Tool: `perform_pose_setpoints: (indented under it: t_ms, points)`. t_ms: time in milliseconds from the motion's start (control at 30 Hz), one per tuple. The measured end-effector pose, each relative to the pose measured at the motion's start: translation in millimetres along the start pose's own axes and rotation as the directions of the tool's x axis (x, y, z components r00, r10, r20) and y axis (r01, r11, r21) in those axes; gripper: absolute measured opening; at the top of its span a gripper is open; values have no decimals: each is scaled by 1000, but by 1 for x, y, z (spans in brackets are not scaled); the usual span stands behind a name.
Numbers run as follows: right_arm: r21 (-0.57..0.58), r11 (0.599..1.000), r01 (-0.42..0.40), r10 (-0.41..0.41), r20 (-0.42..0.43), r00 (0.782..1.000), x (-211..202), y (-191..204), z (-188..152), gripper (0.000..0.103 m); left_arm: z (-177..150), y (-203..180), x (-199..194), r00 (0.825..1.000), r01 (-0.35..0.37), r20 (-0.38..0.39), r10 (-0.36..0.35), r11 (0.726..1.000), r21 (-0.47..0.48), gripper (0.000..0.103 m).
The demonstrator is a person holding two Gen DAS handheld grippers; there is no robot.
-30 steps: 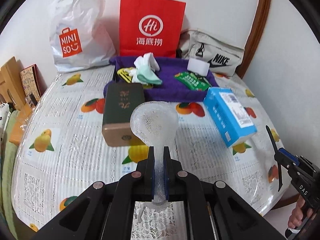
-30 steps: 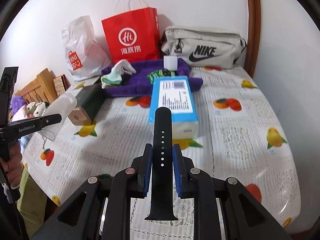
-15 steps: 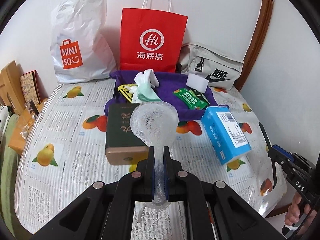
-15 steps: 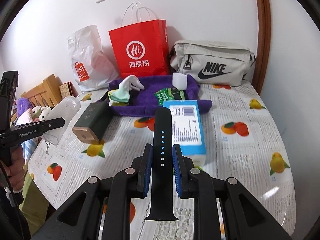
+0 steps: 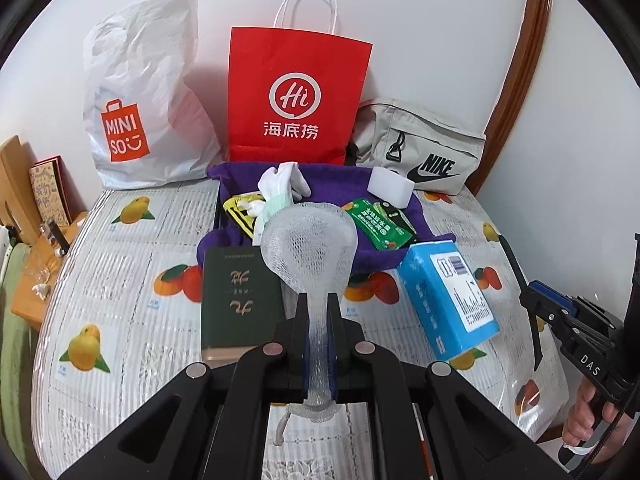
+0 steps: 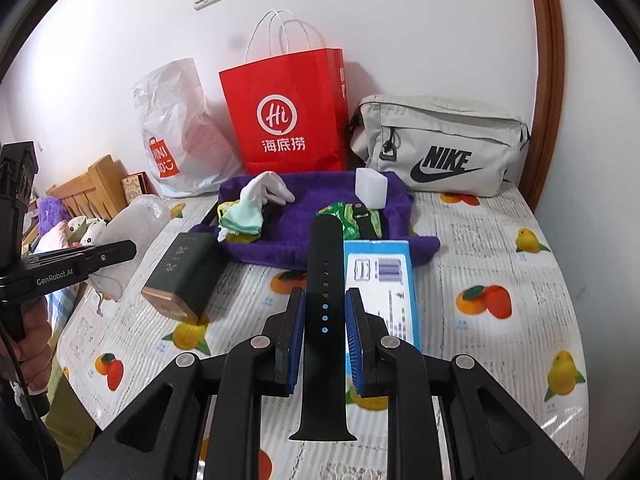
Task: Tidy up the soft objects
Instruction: 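Carry the mesh bag and watch strap toward the purple towel with both tools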
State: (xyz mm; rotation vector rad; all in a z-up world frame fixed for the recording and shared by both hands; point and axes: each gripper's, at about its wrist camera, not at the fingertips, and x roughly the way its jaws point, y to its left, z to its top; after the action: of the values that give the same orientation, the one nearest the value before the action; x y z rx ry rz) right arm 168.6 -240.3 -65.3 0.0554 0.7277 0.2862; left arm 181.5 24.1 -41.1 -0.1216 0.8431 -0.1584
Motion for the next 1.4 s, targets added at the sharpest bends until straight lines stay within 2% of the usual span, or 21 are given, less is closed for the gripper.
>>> perform_pose_setpoints:
  t_ms: [833,1400]
  points:
    - [-9,999,-46,46,20,999,41,-2,48,20,46,1,31,1000,-3,6,3,1000,18,7]
    - [-16,999,-36,36,16,999,70,-9,67,20,71,16,55,1000,-22,17,22,1000,7,7]
